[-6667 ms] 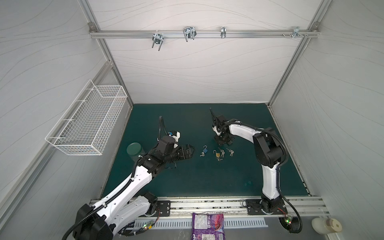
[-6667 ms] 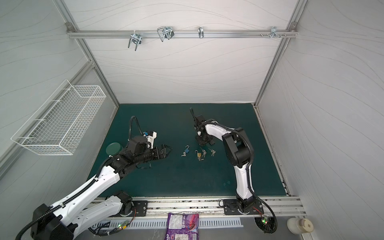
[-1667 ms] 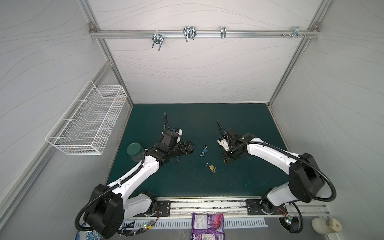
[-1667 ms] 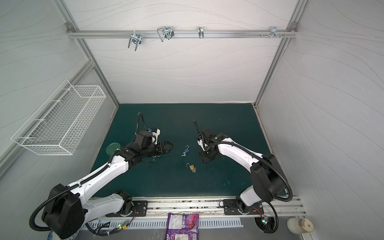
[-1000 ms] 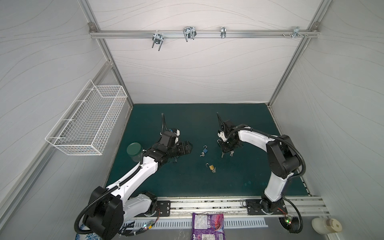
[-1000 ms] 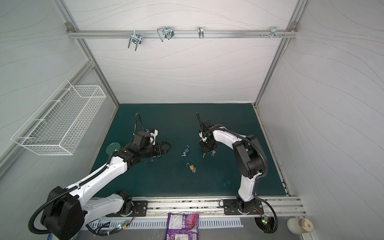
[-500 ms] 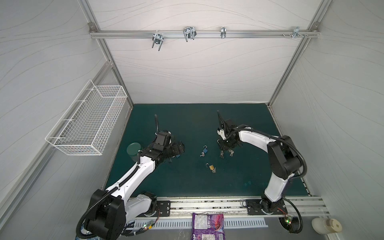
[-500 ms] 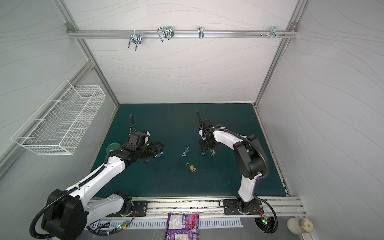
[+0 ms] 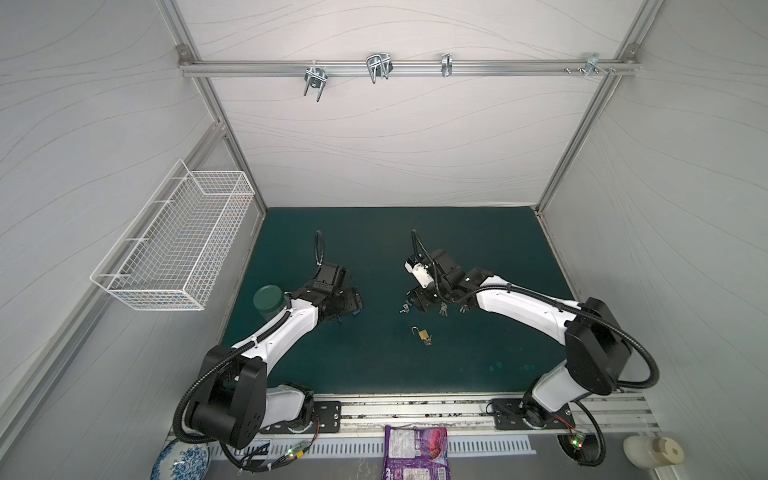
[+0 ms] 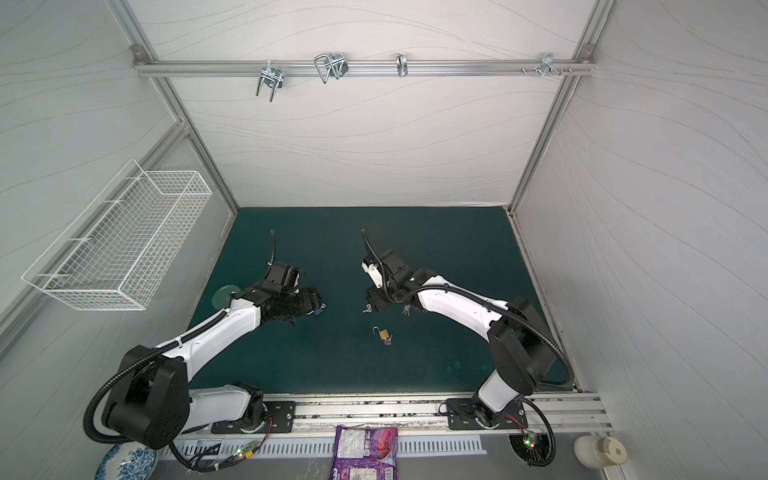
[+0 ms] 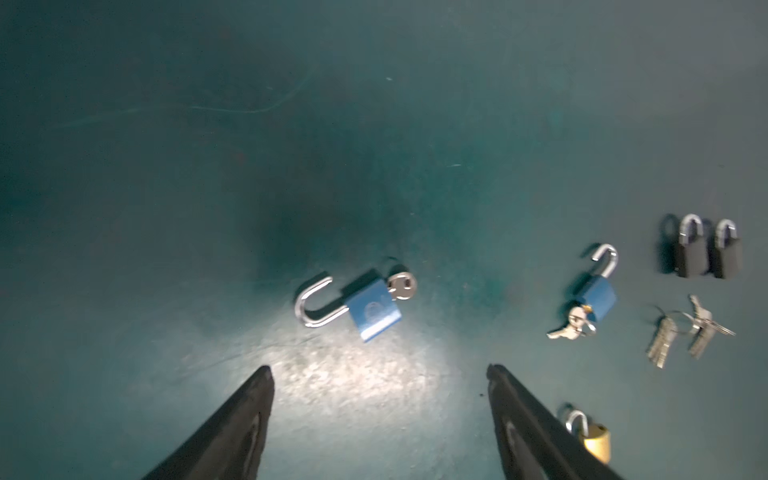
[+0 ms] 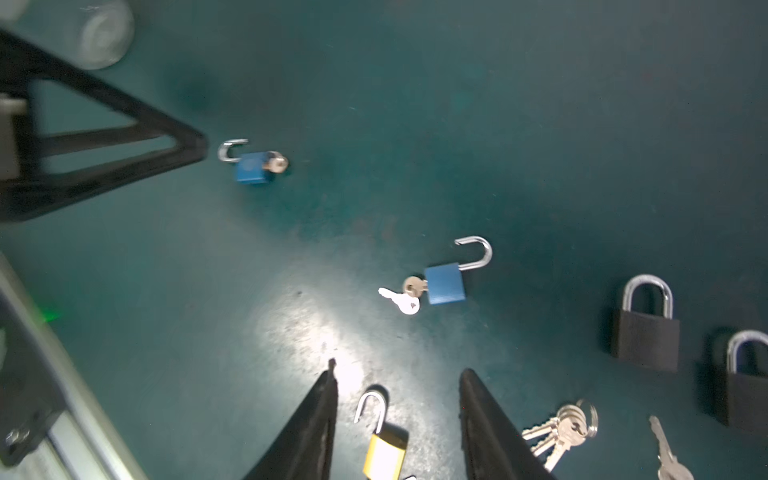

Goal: Lock with the key

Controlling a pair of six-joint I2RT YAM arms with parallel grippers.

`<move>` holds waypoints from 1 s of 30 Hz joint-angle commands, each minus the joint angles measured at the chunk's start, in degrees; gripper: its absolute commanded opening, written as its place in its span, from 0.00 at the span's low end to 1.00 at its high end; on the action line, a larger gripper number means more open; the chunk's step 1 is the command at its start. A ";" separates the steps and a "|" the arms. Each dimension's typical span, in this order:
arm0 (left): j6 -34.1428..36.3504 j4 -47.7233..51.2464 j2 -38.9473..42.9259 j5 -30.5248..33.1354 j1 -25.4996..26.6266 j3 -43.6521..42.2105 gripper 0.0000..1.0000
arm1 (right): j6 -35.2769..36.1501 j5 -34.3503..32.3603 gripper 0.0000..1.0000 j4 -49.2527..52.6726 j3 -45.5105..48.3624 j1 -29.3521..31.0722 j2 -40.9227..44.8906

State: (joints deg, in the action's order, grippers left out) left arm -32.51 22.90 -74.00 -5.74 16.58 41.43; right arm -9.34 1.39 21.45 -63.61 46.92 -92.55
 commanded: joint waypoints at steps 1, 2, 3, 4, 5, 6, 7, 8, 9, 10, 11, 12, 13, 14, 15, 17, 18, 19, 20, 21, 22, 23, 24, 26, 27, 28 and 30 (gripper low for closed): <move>1.57 -5.32 -0.11 -5.54 0.32 2.06 0.81 | -3.90 -4.10 0.51 1.92 -2.47 0.38 -4.51; 1.65 -5.80 0.07 -5.60 0.96 1.96 0.81 | -4.67 -5.40 0.51 2.40 -2.83 0.48 -5.66; 1.75 -6.07 0.24 -5.68 1.52 1.86 0.81 | -5.63 -6.12 0.53 2.54 -3.21 0.46 -6.51; 1.79 -6.51 0.48 -5.72 2.10 1.71 0.82 | -7.03 -6.72 0.54 2.98 -3.87 0.50 -7.62; 1.66 -7.12 0.84 -5.78 2.48 1.24 0.82 | -8.66 -7.19 0.54 3.61 -4.88 0.59 -8.82; 1.35 -7.79 1.27 -5.99 2.63 0.63 0.82 | -10.45 -7.90 0.54 4.64 -5.98 0.63 -9.78; 0.86 -8.97 1.98 -6.22 2.67 -0.19 0.82 | -12.63 -9.23 0.53 5.65 -7.10 1.08 -10.96; 0.39 -9.98 2.82 -6.25 2.67 -1.03 0.82 | -14.73 -11.29 0.53 6.87 -8.33 1.73 -12.07; 0.03 -10.81 3.53 -6.42 2.66 -1.66 0.82 | -16.08 -13.04 0.53 7.39 -9.07 2.32 -12.81; -0.36 -11.58 4.48 -6.58 2.67 -2.30 0.82 | -17.20 -14.62 0.51 7.06 -9.32 3.09 -13.19; -0.88 -12.48 5.67 -6.75 2.65 -3.06 0.82 | -18.28 -15.63 0.50 6.58 -9.53 3.57 -13.66; -1.28 -13.24 6.76 -6.83 2.67 -3.77 0.82 | -19.52 -16.37 0.50 6.28 -9.84 3.82 -14.18; -1.69 -13.96 8.15 -6.75 2.67 -4.54 0.82 | -20.64 -17.64 0.53 6.32 -10.59 3.98 -15.07; -2.15 -14.63 9.61 -6.32 2.65 -5.35 0.82 | -21.38 -18.48 0.53 7.11 -11.94 4.04 -16.42; -2.51 -15.25 11.03 -5.97 2.60 -6.20 0.83 | -21.67 -19.34 0.53 8.35 -13.49 3.98 -17.62; -3.23 -16.39 14.34 -5.17 2.58 -7.98 0.83 | -22.38 -21.41 0.52 12.23 -17.63 4.06 -21.05; -3.49 -16.77 15.45 -4.95 2.52 -8.73 0.83 | -22.22 -21.94 0.52 13.39 -18.91 4.17 -22.18; -3.68 -17.08 17.00 -4.75 2.49 -9.41 0.83 | -22.29 -22.56 0.52 13.94 -19.82 4.19 -23.11; -3.83 -17.18 18.27 -4.48 2.49 -9.92 0.83 | -22.30 -22.83 0.52 14.31 -20.58 4.23 -23.97; -3.87 -17.14 19.09 -4.23 2.49 -10.31 0.83 | -22.24 -22.87 0.51 14.30 -20.81 4.26 -24.45; -3.83 -16.91 20.09 -3.96 2.41 -10.57 0.83 | -22.21 -22.91 0.51 14.35 -21.13 4.27 -24.92; -3.72 -16.48 20.76 -3.65 2.36 -10.69 0.83 | -22.21 -23.01 0.51 14.70 -21.41 4.25 -25.42; -3.62 -16.02 21.26 -3.50 2.32 -10.75 0.83 | -22.23 -23.14 0.51 14.91 -21.56 4.28 -25.81; -3.35 -15.35 21.87 -3.40 2.23 -10.85 0.83 | -22.17 -22.62 0.51 15.32 -21.73 4.24 -26.55; -3.30 -15.27 21.96 -3.36 2.15 -10.89 0.83 | -22.21 -22.44 0.51 15.62 -21.77 4.31 -26.86; -3.29 -15.16 22.00 -3.47 2.16 -10.93 0.83 | -22.23 -22.29 0.51 15.74 -21.70 4.35 -27.05; -3.35 -15.16 21.89 -3.49 2.14 -10.93 0.83 | -22.33 -21.96 0.51 15.83 -21.04 4.50 -26.83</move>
State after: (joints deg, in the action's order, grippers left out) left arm -35.38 8.97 -52.51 -10.09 19.11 30.39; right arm -30.24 -19.73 34.37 -84.40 51.00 -118.50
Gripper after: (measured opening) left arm 0.830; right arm 0.509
